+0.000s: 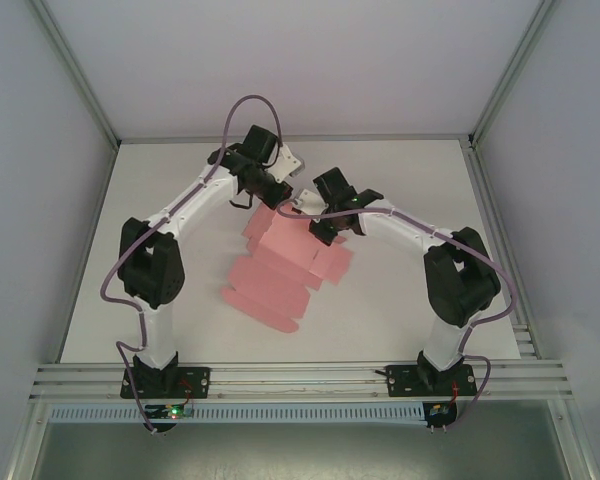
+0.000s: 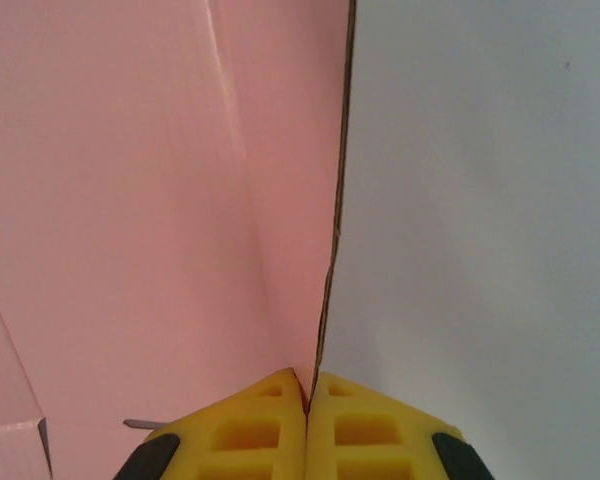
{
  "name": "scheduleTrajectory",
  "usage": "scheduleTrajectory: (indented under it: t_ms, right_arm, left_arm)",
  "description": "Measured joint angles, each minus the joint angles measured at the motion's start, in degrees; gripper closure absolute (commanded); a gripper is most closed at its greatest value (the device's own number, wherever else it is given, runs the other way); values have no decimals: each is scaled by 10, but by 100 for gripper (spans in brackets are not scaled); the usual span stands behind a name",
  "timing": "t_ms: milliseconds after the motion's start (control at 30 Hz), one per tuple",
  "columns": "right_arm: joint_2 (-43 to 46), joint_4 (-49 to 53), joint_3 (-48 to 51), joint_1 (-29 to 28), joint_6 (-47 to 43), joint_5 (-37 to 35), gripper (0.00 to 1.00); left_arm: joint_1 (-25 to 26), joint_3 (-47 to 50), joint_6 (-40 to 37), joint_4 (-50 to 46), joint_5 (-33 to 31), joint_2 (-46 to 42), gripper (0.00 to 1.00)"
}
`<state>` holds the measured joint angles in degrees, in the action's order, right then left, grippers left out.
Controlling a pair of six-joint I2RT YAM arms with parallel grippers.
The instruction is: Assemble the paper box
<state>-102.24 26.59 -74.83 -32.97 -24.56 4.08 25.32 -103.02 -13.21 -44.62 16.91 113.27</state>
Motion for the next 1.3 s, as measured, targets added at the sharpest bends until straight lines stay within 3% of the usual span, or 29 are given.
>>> scheduleTrajectory:
  t_ms: [200,267,533,767,933,1100,1167,1300]
  right_arm:
    - [0,3,0,-17,37,-13,100]
    - [0,3,0,-20,43,-13,100]
    - [0,0,0,-24,68,-19,100]
    - [1,-3,2,-24,77,-19,100]
    - [8,-9,28,-16,47,11,100]
    - [25,-12,50,14,-9,80,100]
    - [31,-15,50,26,-33,111,100]
    - [53,-11,50,42,-106,170,100]
  left_arm:
    - [16,-3,74,0,-68,14,94]
    - [21,-4,96,0,-85,14,89]
    - [36,-7,143,-1,-127,14,88]
    - [36,1,145,1,-128,13,70]
    - [35,59,92,9,-83,-12,70]
    - [11,95,30,14,19,-44,69]
    - [-4,97,-3,14,55,-54,63]
    - [-19,99,-62,12,100,-68,61]
